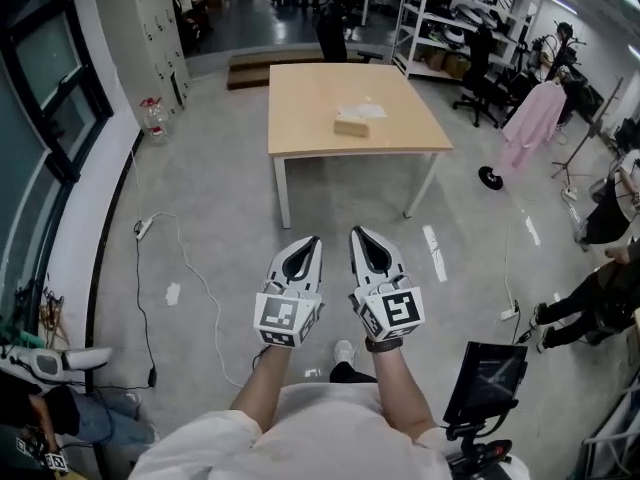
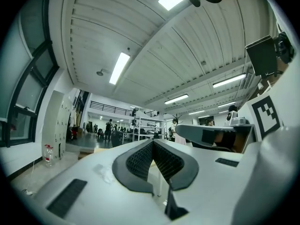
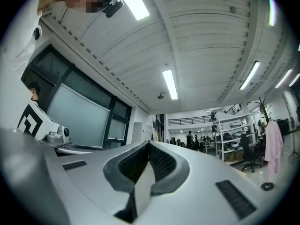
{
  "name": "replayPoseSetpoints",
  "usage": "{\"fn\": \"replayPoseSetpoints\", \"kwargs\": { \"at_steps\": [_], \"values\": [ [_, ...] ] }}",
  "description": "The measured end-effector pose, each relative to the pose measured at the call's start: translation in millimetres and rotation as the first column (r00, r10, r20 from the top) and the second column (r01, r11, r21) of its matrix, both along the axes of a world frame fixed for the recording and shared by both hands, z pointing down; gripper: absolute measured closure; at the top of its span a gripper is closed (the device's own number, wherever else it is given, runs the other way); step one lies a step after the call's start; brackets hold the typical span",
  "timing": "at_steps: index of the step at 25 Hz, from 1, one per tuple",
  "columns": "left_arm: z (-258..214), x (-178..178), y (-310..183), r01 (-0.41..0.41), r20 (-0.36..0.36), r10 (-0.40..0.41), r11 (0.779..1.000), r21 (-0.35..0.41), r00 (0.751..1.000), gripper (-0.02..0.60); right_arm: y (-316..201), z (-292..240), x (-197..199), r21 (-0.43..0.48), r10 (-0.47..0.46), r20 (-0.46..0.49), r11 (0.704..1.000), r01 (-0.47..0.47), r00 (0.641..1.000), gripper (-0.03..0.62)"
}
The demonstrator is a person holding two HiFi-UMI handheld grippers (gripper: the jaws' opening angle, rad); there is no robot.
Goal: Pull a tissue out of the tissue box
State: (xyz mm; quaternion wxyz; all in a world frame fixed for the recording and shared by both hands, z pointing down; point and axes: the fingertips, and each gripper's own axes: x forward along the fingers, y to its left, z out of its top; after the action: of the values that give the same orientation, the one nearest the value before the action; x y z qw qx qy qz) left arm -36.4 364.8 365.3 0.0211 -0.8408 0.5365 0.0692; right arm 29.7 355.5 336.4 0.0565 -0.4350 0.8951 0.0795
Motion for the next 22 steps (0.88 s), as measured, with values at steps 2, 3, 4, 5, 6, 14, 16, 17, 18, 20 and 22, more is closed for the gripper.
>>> {"fn": "replayPoseSetpoints", "kwargs": {
  "at_steps": [2,3,4,5,6,14,16,17,18,20,22],
  "values": [
    [-11.2,4.5,-31.7,0.016,0.005,-0.016,1.0,0.018,1.0,0.581,-34.9,-10.2,7.2,0.009,-0.009,0.012,1.0,0.009,1.0,0.59],
    [-15.8,7.0,-46.8,0.025,0.006,-0.025,0.999,0.024,1.0,0.581,-51.4,-14.3,12.1,0.011,-0.013,0.019,1.0,0.012,1.0,0.589],
    [-19.3,9.8,-62.0,0.034,0.008,-0.034,0.999,0.028,0.999,0.581,-67.6,-17.5,17.2,0.012,-0.016,0.023,1.0,0.015,1.0,0.589],
    [-21.6,13.0,-77.4,0.043,0.011,-0.043,0.999,0.029,0.999,0.581,-83.4,-19.7,22.4,0.013,-0.018,0.023,1.0,0.018,1.0,0.59],
    [-22.5,16.4,-92.8,0.051,0.012,-0.051,0.998,0.028,0.999,0.581,-98.7,-20.9,27.6,0.013,-0.021,0.02,1.0,0.02,1.0,0.589],
    [-13.2,56.7,-199.2,0.051,0.01,-0.051,0.999,0.018,0.999,0.581,-201.3,-11.2,64.2,0.02,0.002,-0.029,1.0,-0.001,1.0,0.589],
    [-5.4,69.8,-219.9,0.04,0.023,-0.04,0.999,0.003,0.999,0.581,-223.2,-5.2,72.7,0.018,0.014,-0.04,1.0,-0.014,0.999,0.589],
    [-1.1,75.3,-229.4,0.037,0.029,-0.037,0.999,-0.008,0.999,0.581,-234.0,-1.9,76.4,0.011,0.014,-0.039,1.0,-0.014,0.999,0.589],
    [3.1,78.9,-238.2,0.038,0.033,-0.037,0.999,-0.019,0.999,0.581,-244.6,1.4,78.6,0.0,0.009,-0.035,1.0,-0.009,0.999,0.589],
    [10.2,78.1,-255.3,0.05,0.035,-0.049,0.998,-0.043,0.998,0.581,-263.8,7.5,77.3,-0.023,-0.006,-0.028,1.0,0.006,1.0,0.589],
    [16.8,70.7,-273.4,0.065,0.03,-0.063,0.996,-0.066,0.998,0.581,-280.3,16.0,71.5,-0.046,-0.019,-0.03,0.999,0.017,0.999,0.589]
  ]
}}
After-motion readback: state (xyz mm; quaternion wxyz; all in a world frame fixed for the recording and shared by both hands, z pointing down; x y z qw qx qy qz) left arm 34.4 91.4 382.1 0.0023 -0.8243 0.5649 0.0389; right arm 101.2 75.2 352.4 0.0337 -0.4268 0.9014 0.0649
